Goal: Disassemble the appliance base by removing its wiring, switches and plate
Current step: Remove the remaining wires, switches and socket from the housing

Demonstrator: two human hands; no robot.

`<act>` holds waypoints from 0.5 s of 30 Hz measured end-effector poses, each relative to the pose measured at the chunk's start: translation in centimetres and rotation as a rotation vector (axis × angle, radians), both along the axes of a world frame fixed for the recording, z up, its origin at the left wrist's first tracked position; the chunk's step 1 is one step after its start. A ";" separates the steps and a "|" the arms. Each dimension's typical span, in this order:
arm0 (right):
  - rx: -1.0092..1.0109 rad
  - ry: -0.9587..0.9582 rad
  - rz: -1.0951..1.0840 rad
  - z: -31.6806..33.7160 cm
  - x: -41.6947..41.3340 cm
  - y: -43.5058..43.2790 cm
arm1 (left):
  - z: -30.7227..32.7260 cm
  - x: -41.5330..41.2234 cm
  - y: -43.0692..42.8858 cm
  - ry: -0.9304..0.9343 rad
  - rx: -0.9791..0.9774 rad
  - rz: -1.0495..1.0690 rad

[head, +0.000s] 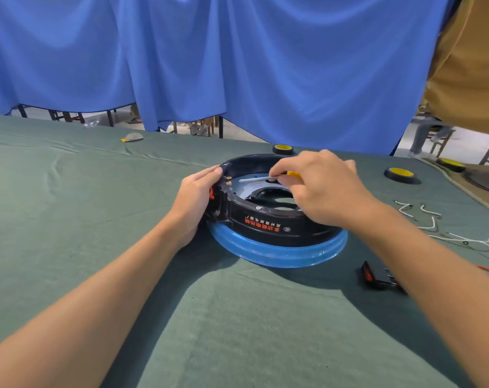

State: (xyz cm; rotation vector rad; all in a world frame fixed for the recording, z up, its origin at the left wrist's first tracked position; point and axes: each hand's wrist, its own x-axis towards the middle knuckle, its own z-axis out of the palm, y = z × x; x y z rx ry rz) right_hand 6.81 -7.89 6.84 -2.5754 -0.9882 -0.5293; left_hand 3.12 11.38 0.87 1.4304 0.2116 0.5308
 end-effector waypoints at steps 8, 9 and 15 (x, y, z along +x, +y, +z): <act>0.093 0.120 -0.015 -0.7 1.8 2.5 | -0.4 0.5 0.2 0.000 -0.084 0.008; 0.084 0.121 -0.003 -0.7 1.9 2.5 | -0.4 0.5 0.2 -0.002 -0.084 0.007; 0.065 0.099 0.056 -1.0 2.0 2.6 | -0.6 0.6 0.1 -0.009 -0.069 0.009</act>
